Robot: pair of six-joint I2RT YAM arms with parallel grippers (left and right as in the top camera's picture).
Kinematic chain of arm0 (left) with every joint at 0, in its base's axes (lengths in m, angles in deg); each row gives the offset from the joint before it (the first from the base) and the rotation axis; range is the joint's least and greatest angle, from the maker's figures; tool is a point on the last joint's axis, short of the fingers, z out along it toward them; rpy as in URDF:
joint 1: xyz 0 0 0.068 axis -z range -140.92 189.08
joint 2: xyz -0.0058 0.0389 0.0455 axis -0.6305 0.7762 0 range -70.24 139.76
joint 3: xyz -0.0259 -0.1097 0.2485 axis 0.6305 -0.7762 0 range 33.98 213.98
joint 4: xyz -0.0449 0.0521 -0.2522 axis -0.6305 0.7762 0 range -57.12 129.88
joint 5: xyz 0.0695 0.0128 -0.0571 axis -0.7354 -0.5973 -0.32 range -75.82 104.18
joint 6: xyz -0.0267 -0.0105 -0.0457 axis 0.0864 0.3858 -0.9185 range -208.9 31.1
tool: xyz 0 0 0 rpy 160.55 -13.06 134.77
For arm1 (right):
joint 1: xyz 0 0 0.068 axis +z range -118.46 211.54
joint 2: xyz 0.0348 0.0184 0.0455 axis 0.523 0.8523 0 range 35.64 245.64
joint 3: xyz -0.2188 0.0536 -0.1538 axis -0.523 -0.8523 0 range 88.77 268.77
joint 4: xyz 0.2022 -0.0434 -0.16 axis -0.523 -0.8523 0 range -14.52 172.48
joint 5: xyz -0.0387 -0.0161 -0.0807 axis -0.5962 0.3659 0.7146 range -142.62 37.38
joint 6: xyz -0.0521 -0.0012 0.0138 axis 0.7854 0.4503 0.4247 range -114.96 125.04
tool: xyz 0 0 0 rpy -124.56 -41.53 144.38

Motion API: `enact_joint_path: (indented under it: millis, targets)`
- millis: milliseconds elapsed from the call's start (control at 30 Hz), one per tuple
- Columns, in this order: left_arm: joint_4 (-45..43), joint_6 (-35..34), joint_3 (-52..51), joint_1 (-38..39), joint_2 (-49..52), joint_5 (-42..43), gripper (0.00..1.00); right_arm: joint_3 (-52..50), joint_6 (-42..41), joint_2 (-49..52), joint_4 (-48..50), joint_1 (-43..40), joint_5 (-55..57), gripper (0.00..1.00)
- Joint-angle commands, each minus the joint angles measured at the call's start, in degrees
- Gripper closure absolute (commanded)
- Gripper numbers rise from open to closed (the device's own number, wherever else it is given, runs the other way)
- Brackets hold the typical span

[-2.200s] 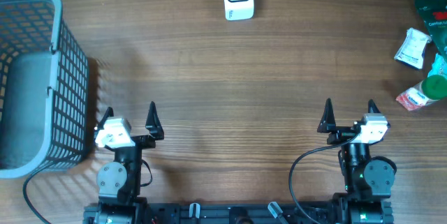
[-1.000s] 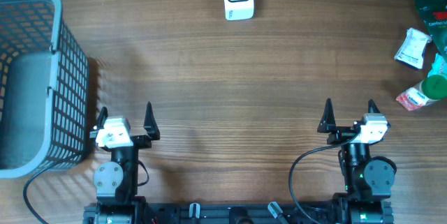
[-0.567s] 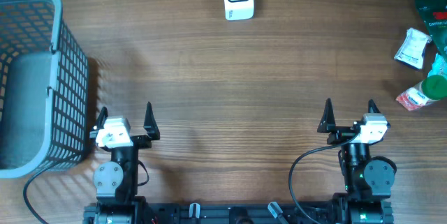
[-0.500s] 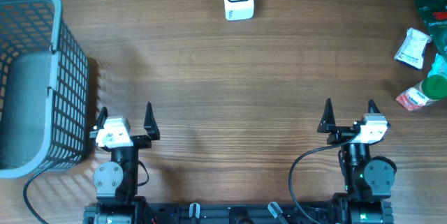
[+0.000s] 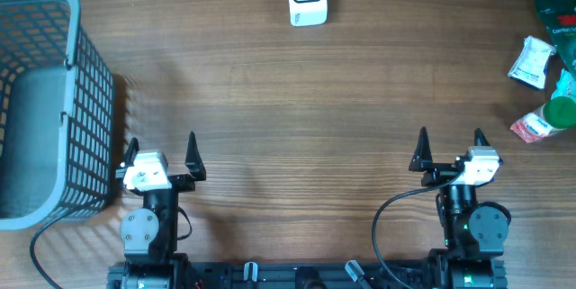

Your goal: Scan the item barcode

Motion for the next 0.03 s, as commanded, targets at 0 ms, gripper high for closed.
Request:
enact_joint_path:
  millis: [0]
  targets:
    - [-0.2,0.7,-0.6,-0.4,-0.5,0.7,0.0,-0.1,0.7,-0.6,0.1,0.3,-0.5,0.0]
